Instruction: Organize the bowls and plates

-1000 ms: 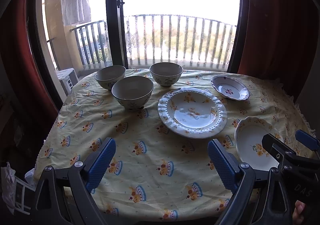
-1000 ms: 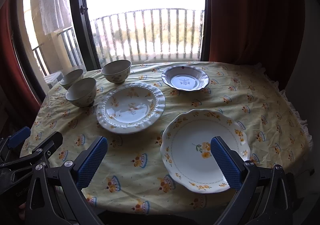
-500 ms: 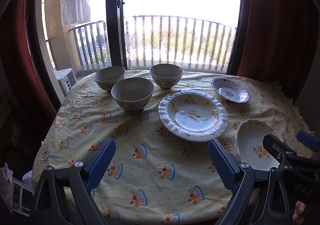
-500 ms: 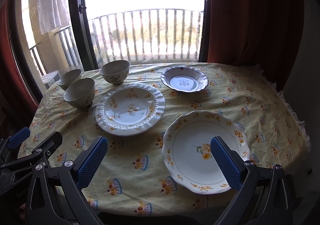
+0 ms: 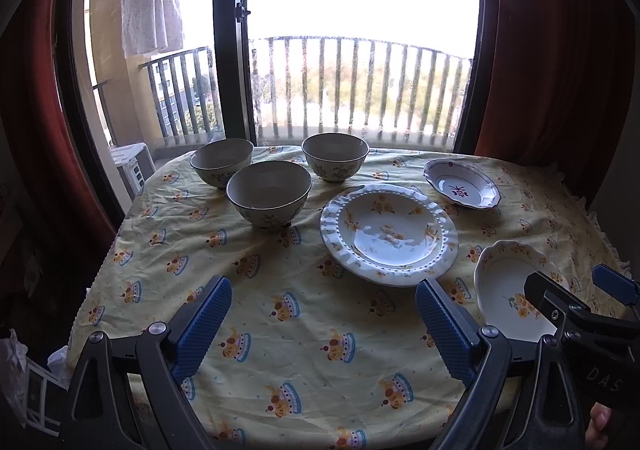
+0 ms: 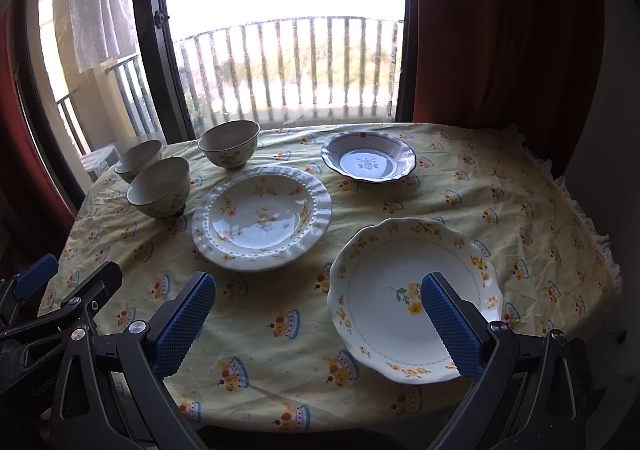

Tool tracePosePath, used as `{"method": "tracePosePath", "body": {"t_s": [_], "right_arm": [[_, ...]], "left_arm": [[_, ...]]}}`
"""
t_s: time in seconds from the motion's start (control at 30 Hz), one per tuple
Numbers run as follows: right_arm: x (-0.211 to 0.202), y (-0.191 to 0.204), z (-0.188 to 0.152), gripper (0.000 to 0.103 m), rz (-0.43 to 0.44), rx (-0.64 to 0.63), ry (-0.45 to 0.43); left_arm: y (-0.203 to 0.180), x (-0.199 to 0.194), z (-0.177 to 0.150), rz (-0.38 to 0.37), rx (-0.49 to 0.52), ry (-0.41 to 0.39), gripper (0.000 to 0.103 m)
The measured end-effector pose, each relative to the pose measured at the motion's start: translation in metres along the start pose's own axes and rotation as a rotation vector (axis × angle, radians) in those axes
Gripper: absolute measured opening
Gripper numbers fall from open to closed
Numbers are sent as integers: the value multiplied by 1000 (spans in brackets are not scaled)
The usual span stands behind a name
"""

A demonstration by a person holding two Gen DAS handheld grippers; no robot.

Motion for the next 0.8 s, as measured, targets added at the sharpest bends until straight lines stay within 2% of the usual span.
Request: {"method": "tracePosePath", "body": {"t_s": [0.8], "right_arm": [[-1,-2,-14,103,-61,52,21]], "left_arm": [[1,14,-9,-73,60,33,94]]}}
Point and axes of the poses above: each gripper's, at about its wrist camera, not at the fingertips, and x roughly the way its jaws point, y to its left, z to its top, the point moved 7 cm from there along x, roughly the way its jaws point, and after that the axes turned 8 degrees about y, right-handed, at the moved point
